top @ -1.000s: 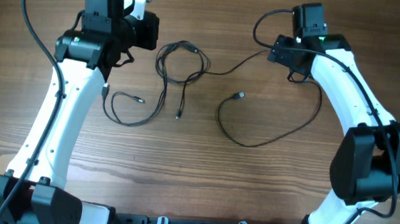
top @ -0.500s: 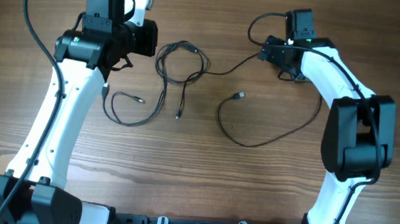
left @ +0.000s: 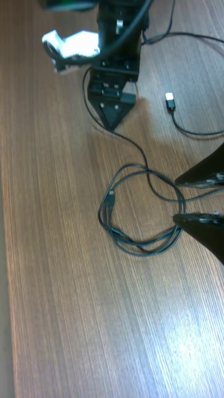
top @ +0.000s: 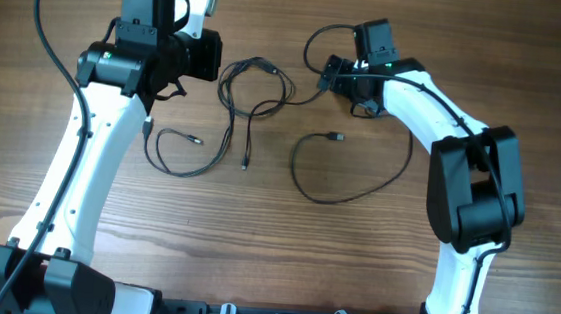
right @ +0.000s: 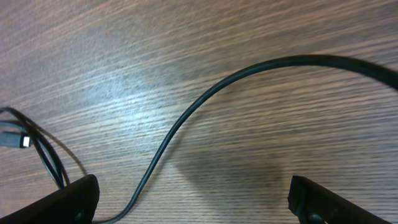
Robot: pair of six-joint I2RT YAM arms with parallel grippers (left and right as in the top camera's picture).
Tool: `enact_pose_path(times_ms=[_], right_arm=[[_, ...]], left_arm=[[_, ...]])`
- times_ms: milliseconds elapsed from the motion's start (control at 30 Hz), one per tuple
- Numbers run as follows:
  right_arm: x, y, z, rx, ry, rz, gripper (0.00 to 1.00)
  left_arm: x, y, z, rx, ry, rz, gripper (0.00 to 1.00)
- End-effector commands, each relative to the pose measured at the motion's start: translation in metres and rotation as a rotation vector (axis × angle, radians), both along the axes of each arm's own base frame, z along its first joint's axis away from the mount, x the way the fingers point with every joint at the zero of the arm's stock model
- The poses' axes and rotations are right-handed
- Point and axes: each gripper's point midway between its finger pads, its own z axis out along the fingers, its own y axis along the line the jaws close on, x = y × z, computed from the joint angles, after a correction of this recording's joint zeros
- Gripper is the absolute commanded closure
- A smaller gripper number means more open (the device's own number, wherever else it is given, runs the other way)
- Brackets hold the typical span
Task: Untangle cables
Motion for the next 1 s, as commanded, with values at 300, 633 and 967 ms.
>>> enact_pose_path(times_ms=[300,633,967], right_arm=[[-0.028,0.012,-0.048,-0.142,0.098,0.043,0.01],[-0.037,0.002,-0.052,-0.217,0.126,0.11,0.01],[-0.036,0.024,-0.061,-0.166,0.108,0.169,0.0]], left_arm=[[-0.002,-0.008,0.008,-0.05,-0.005,-0.037,0.85],[-0.006,-0.018,0.01,-0.096,0.002,-0.081,0.85],[-0.006,-0.018,0.01,-0.095,0.002,-0.081,0.85]])
